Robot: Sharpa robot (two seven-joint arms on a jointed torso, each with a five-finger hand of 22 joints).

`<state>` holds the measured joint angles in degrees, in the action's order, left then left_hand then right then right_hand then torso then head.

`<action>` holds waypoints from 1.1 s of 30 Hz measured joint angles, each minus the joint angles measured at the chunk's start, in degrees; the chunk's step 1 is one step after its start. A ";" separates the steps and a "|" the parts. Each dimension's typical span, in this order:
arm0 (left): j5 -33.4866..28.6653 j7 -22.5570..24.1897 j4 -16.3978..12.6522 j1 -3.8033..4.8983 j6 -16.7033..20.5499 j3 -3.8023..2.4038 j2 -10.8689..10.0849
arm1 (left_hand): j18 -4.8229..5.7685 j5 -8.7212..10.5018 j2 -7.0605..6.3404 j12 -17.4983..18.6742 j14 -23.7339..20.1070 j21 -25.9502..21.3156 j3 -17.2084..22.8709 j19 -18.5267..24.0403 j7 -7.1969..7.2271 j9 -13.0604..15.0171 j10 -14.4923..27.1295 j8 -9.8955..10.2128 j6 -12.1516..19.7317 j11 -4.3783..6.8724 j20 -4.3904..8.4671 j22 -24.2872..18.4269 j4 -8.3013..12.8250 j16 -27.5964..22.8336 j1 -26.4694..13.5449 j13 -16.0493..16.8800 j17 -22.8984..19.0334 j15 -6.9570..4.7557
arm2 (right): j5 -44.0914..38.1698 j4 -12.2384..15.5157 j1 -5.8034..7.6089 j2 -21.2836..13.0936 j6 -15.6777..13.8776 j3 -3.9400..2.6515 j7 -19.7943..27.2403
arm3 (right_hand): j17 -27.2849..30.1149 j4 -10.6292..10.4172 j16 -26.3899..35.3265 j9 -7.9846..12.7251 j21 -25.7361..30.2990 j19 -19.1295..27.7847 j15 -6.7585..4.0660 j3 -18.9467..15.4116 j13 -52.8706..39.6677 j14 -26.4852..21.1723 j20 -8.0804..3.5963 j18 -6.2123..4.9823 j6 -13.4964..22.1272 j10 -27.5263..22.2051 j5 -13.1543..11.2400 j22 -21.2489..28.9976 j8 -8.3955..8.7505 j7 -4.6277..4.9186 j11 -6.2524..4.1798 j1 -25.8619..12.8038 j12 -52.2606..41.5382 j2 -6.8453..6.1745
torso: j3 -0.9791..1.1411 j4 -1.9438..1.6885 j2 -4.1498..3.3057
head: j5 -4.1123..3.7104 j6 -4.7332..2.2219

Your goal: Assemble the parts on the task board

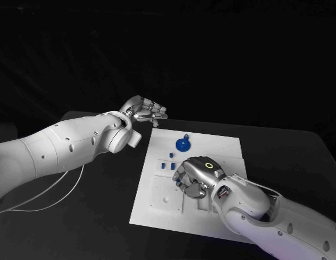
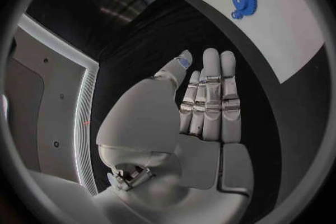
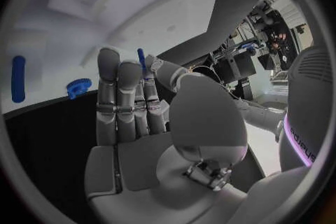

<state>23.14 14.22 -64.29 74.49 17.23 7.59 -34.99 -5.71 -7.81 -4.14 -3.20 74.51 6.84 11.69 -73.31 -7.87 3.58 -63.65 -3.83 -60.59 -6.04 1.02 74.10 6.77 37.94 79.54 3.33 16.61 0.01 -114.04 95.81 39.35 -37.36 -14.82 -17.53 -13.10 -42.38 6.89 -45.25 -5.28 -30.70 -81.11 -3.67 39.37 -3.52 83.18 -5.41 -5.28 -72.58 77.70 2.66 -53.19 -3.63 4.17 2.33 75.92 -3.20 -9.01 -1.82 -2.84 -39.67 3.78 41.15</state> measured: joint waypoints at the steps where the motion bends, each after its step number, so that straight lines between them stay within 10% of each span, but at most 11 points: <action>1: -0.02 0.00 0.00 0.00 -0.01 0.00 0.01 | 0.00 0.00 0.00 0.00 0.00 0.00 0.00 0.00 0.00 0.00 0.00 0.00 0.00 0.00 0.00 0.00 0.00 0.00 0.00 0.00 0.00 0.00 | -0.04 -0.15 -0.18 0.07 -0.03 0.01 0.02 | 0.00 0.00 0.00 0.00 0.00 0.00 0.00 0.00 0.00 0.00 0.00 0.00 0.00 0.00 0.00 0.00 0.00 0.00 0.00 0.00 0.01 0.00 | 0.00 0.00 0.00 | 0.04 0.10; 33: -0.08 -0.14 -0.01 -0.01 -0.63 0.00 -0.02 | 0.00 0.00 0.22 0.00 0.00 -0.42 -0.16 -0.21 0.00 0.00 0.21 0.00 0.00 -0.21 -0.21 0.53 0.16 0.23 -0.23 0.00 -0.02 0.00 | -1.34 -2.00 -2.20 1.09 -0.57 0.09 0.32 | -0.04 0.40 0.00 0.03 1.22 -0.27 0.02 0.08 0.00 0.02 -0.09 0.00 0.00 -0.18 -0.27 -1.53 0.00 0.00 -0.18 0.12 -0.08 0.12 | -0.08 0.00 0.02 | 0.90 1.15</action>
<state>23.05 14.08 -64.31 74.48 16.60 7.59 -35.01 -5.72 -7.81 -3.91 -3.20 74.51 6.42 11.53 -73.52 -7.87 3.58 -63.44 -3.83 -60.59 -6.25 0.81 74.63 6.93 38.17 79.31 3.33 16.59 0.01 -115.37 93.81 37.15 -36.27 -15.39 -17.44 -12.78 -42.43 7.30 -45.25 -5.24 -29.49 -81.38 -3.65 39.45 -3.52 83.20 -5.50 -5.28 -72.58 77.53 2.38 -54.72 -3.63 4.17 2.15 76.03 -3.28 -8.90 -1.91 -2.84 -39.66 4.68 42.30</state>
